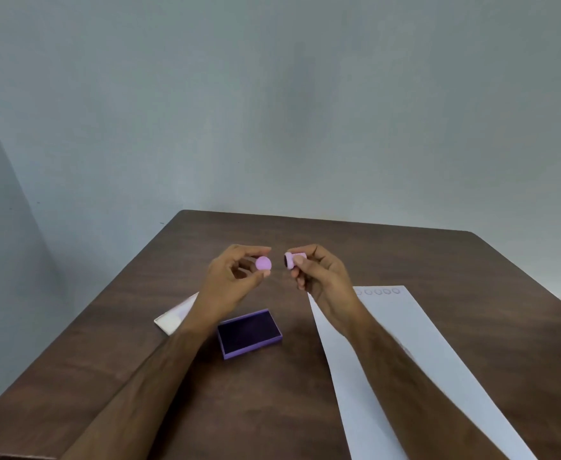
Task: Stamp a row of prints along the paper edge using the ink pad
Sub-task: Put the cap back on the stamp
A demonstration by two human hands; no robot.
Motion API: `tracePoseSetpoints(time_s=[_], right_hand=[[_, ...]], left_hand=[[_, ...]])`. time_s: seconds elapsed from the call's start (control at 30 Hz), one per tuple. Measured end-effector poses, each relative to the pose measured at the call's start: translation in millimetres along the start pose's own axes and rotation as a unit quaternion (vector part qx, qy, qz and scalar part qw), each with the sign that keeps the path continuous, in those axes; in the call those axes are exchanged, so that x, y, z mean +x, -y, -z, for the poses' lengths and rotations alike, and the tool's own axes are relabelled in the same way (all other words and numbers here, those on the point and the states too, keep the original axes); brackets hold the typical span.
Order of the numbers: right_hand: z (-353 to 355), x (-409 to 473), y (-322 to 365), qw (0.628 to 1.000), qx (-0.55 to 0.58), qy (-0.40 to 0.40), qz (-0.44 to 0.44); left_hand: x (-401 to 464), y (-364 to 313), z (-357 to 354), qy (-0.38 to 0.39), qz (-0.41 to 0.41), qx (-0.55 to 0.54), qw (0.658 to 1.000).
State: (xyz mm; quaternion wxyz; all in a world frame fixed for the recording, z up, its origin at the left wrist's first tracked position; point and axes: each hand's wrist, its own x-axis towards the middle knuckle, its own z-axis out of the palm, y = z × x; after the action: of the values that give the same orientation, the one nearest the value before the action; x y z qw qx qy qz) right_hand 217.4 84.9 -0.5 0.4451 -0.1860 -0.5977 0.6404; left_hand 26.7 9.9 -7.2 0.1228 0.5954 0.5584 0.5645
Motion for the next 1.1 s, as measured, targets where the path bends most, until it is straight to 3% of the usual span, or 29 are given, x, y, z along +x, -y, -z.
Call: tracePoseSetpoints(time_s=[0.17,0.57,1.1], right_hand=[[-1,-8,-18,1.0,-0.028,-0.002,0.013],[-5,-5,-19,0.991,-0.121,-0.023,0.057],[-9,-5,-21,0.988,-0.148,-0.014,0.035]], left_hand=[[-4,-1,-6,0.006,-0.02,-0.047,0.999],[-7,-6,-9,0.032,-0.121,0.038,0.991],[-10,-14,-6,0.019,-0.128,0.035,0.991]])
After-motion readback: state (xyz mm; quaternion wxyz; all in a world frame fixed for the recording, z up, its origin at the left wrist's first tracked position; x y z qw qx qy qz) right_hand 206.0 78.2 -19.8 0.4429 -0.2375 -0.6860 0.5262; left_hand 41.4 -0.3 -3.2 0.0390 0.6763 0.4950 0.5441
